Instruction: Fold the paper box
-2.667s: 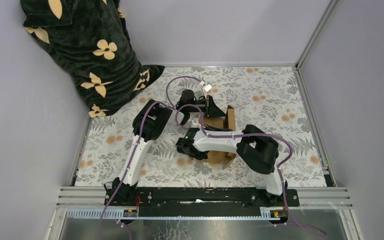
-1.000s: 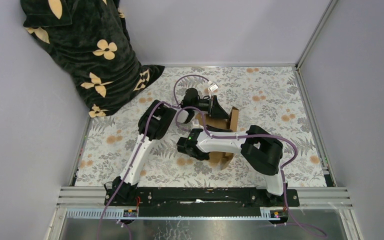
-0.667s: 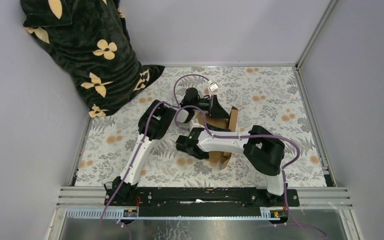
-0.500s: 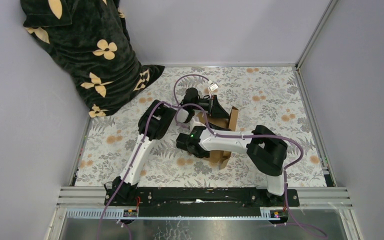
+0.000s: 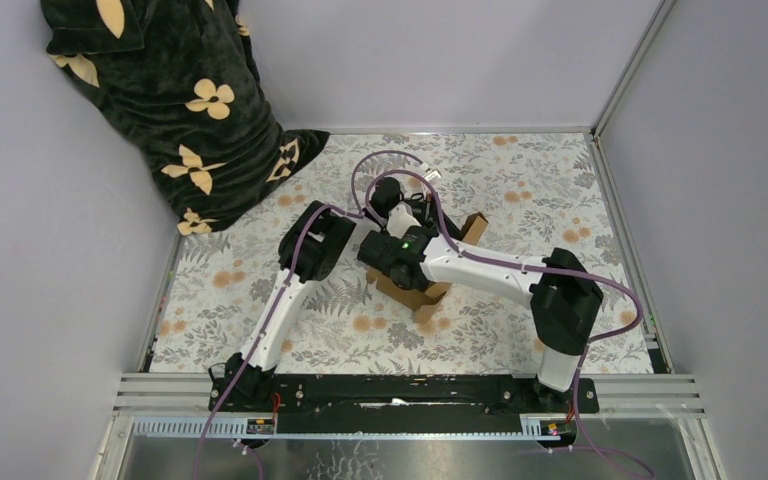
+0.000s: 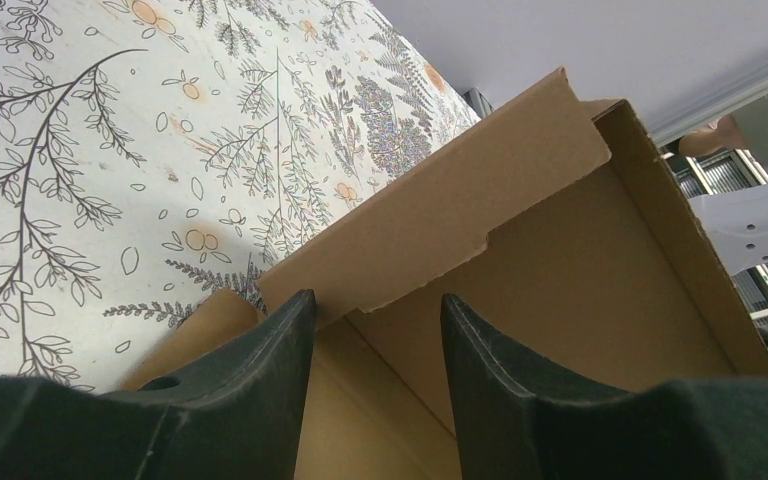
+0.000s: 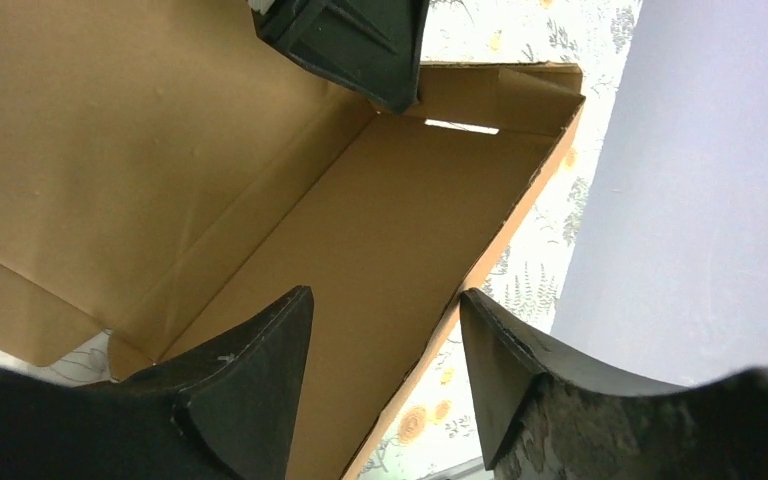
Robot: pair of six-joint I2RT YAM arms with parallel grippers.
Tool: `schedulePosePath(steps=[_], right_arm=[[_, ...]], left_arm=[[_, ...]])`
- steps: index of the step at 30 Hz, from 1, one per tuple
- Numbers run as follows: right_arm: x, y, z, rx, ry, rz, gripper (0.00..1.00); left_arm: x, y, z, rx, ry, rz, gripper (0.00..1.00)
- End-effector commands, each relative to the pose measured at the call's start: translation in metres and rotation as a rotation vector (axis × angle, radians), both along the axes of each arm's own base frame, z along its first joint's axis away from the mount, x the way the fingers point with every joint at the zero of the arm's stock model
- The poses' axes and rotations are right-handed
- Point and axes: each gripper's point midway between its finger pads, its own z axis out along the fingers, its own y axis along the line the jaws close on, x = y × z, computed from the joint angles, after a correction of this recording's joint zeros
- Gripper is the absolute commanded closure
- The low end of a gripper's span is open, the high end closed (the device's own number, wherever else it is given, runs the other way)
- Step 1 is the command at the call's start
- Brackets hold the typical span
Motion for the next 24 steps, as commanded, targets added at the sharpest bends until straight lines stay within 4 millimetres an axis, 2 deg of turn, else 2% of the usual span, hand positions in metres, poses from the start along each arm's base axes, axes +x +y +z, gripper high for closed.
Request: schedulePosePath(steps=[1,8,12,15,19,24], right_arm=[[0.006,0.013,0.020,0.167,-0.041,-0.036,0.36],[0.017,0.012,0.043,0.237,-0.090,-0.101,0.35],[0.020,-0.002,0.061,0.289,-0.124,-0.200,0.35],[0.012,-0.013,0.068,0.340,-0.134,-0.269,0.35],[-0.001,-0.030,0.054,0.395,-0.124,-0.347,0.35],[-0.016,-0.059,0.006,0.529,-0.046,-0.485,0.36]], left_arm=[[0.000,-0.002,-0.003,0.002,-0.016,-0.005,0.44],[0.000,-0.003,-0.004,0.003,-0.014,-0.003,0.44],[0.001,-0.002,-0.004,0.003,-0.015,-0.003,0.44],[0.001,-0.002,-0.003,0.002,-0.016,-0.003,0.44],[0.001,-0.002,-0.004,0.004,-0.013,0.001,0.44],[0.005,-0.002,-0.004,0.005,-0.008,0.013,0.44]])
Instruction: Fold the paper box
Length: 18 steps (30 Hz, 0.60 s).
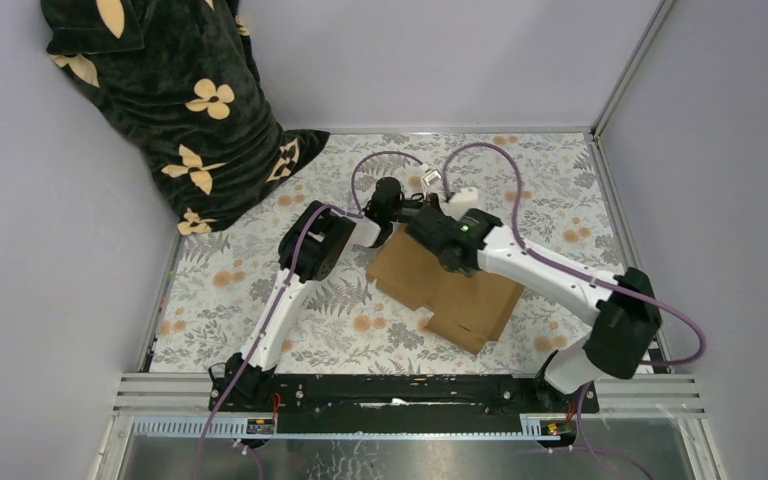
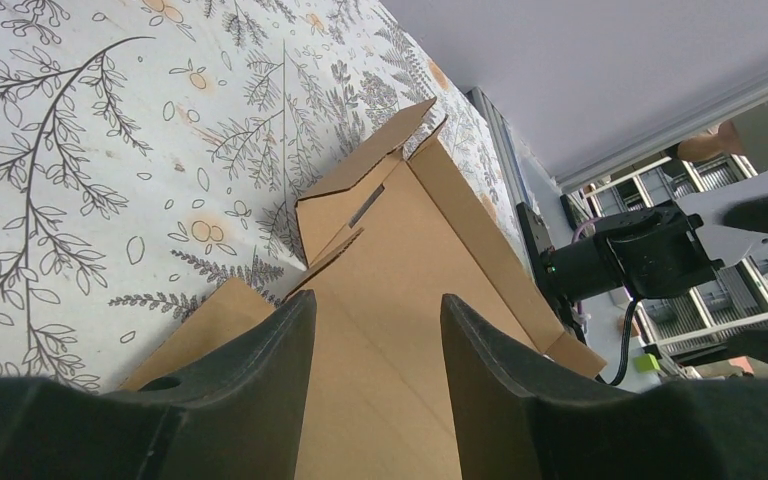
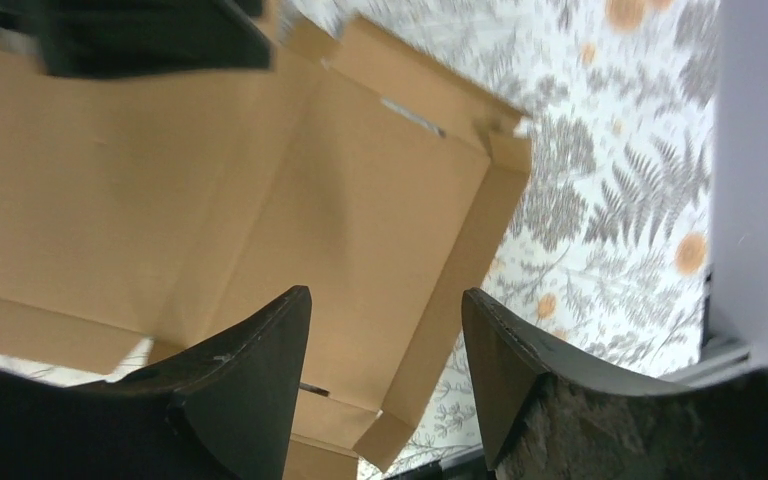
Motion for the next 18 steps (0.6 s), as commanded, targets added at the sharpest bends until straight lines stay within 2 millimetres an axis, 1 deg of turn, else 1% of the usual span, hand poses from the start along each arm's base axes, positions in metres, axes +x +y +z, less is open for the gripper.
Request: schedulePosePath(steps=[1,3,5,7,8,9,12,13,15,18], right_arm=[[-0.013,-0.027,-0.037,0.185,0.053,-0.160,0.36],[-0.017,-0.040,-0.051,0.232,0.063,-0.209,0.36],[-0.022,-0.049,-0.059,0.262,0.063,-0.245,0.36],[-0.028,-0.057,-0.068,0.261,0.070,-0.283,0.36],[-0.030,-0.061,-0.071,0.264,0.074,-0.300,0.36],[-0.031,-0.063,-0.073,0.271,0.070,-0.312,0.36],[-0.033,-0.070,-0.077,0.292,0.050,-0.352,0.36],[-0.034,-0.073,-0.078,0.300,0.041,-0.366,0.36],[-0.033,-0.076,-0.079,0.323,0.027,-0.384,0.36],[-0.031,-0.082,-0.080,0.354,0.009,-0.400,0.35]], left_arm=[[0.005,0.000,-0.002,-0.005,-0.022,0.022,0.44],[0.008,0.005,0.001,-0.012,-0.014,0.044,0.44],[0.013,0.013,0.006,-0.008,-0.013,0.090,0.44],[0.020,0.020,0.017,-0.003,-0.034,0.138,0.44],[0.023,0.024,0.014,0.030,-0.017,0.164,0.44],[0.026,0.027,0.015,0.054,-0.019,0.191,0.45],[0.029,0.039,0.009,0.165,-0.007,0.277,0.46],[0.025,0.044,0.003,0.207,0.006,0.298,0.46],[0.019,0.052,0.002,0.246,0.018,0.328,0.46],[0.008,0.062,-0.006,0.296,0.044,0.362,0.47]])
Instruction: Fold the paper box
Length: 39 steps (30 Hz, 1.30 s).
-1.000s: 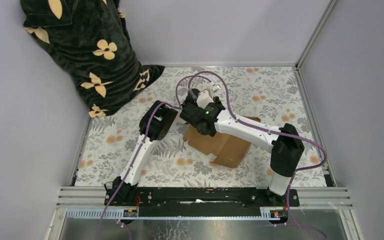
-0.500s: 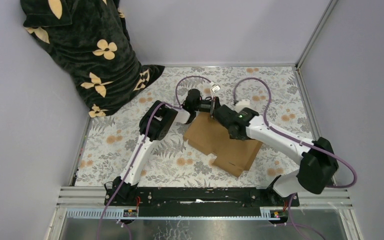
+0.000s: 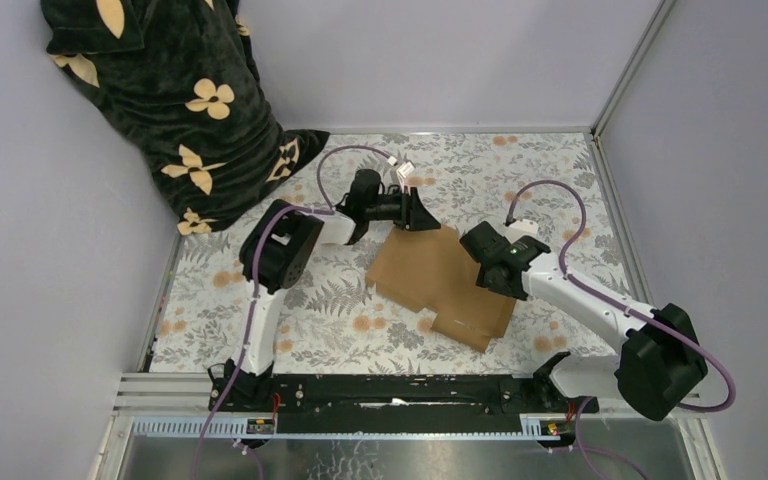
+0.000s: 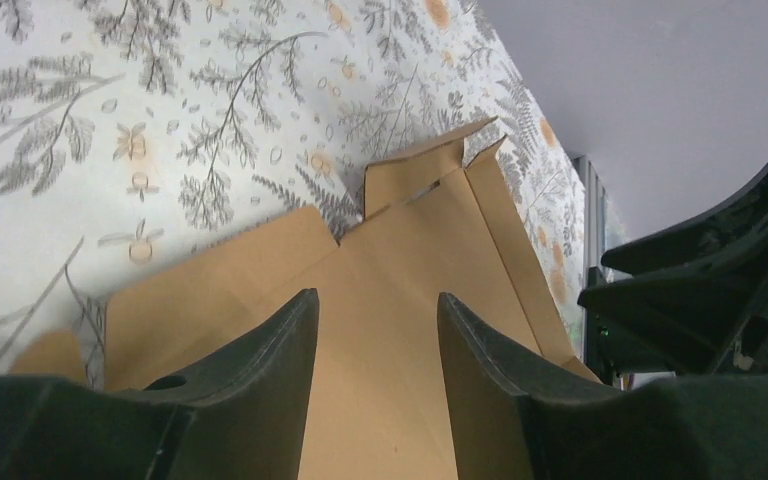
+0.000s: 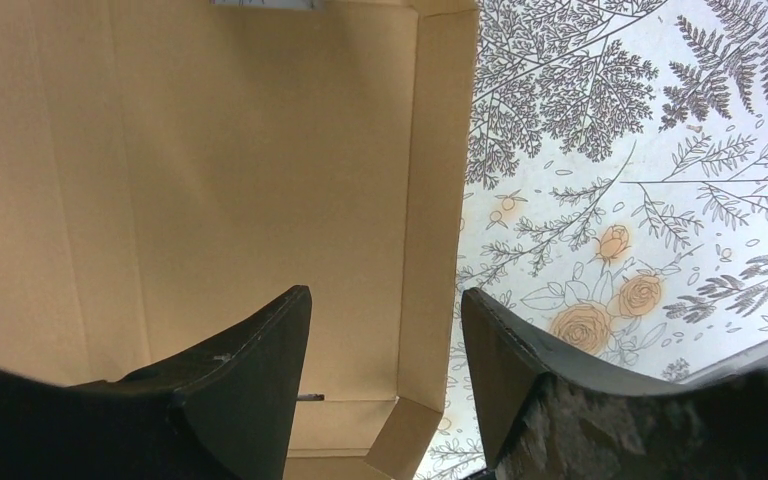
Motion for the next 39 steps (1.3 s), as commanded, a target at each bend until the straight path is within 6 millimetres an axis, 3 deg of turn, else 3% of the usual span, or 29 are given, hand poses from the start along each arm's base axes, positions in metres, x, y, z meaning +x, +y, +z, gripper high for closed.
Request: schedulePosePath(steps=[1,11,23,33,39], right_arm=[[0.012,-0.001,0.005,0.090,-0.085,-0.066,0.35],[0.020,-0.022,-0.004,0.256,-0.115,-0.114,0.32],[0.021,-0.032,-0.014,0.308,-0.112,-0.082,0.36],[0.059,-0.029,-0.017,0.334,-0.128,0.019,0.51],[0.080,-0.028,-0.016,0.337,-0.159,0.087,0.46]], left_arm=[[-0.013,0.015,-0.020,0.125,0.018,0.076,0.47],[-0.057,0.017,-0.049,0.352,0.080,0.100,0.49],[-0.091,0.052,-0.071,0.514,0.208,0.227,0.51],[-0.095,0.061,-0.082,0.582,0.198,0.220,0.51],[-0.096,0.062,-0.083,0.599,0.183,0.196,0.51]])
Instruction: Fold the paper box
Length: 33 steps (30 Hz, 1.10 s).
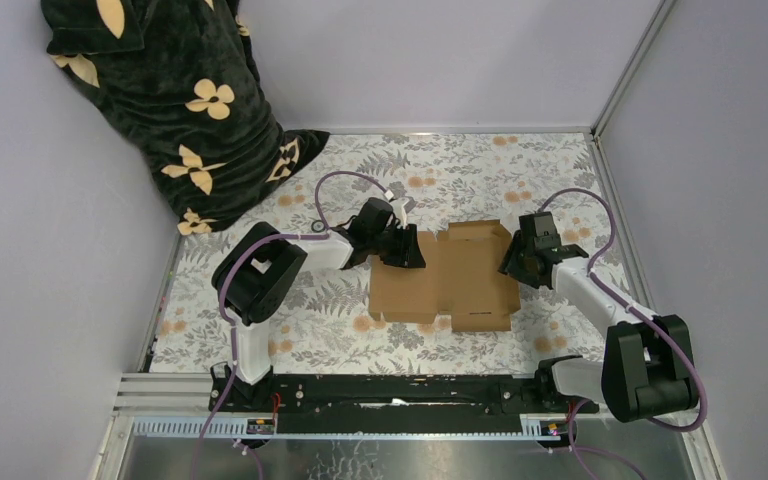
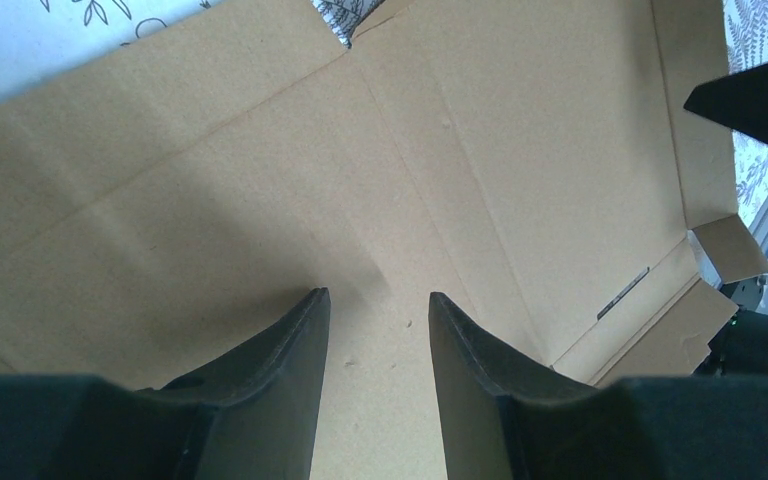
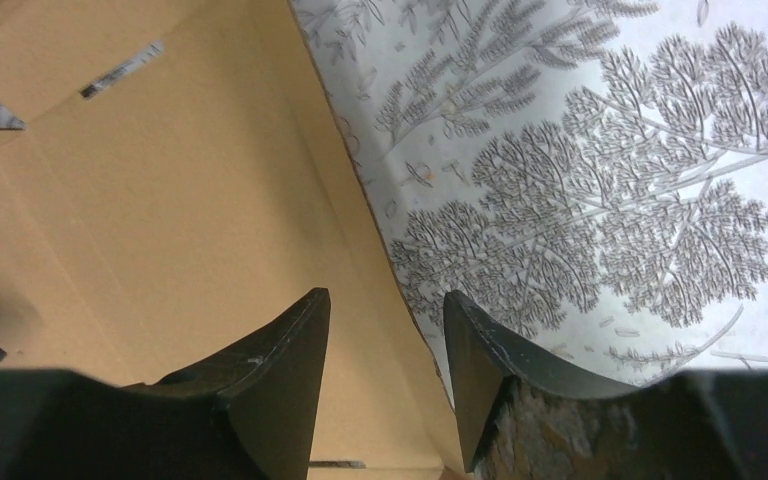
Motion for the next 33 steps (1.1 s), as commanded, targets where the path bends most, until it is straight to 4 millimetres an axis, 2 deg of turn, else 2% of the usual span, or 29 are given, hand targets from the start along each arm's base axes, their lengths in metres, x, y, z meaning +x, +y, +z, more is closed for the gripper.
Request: schedulePosePath(steps=[1,8,20,25,33], right_arm=[[0.038,0.006,0.025,0.007,-0.136,0.083,0.46],[0.049,-0.001,0.025,-0.015,-0.150,0.096,0.53],[0.054,0.004,0.000,0.021,-0.097,0.119,0.55],[0.056,0.007,0.001,0.041,-0.112,0.121,0.71],[0.060,0.008,0.012,0.043,-0.126,0.136,0.80]], left_arm=[[-0.012,0.023,-0.034,0.143,0.057,-0.002,0.51],[-0.013,0.022,-0.039,0.143,0.063,-0.028,0.51],[-0.012,0.021,-0.043,0.141,0.067,-0.049,0.51],[-0.011,0.021,-0.046,0.143,0.072,-0.048,0.51],[-0.013,0.019,-0.049,0.124,0.083,-0.045,0.51]])
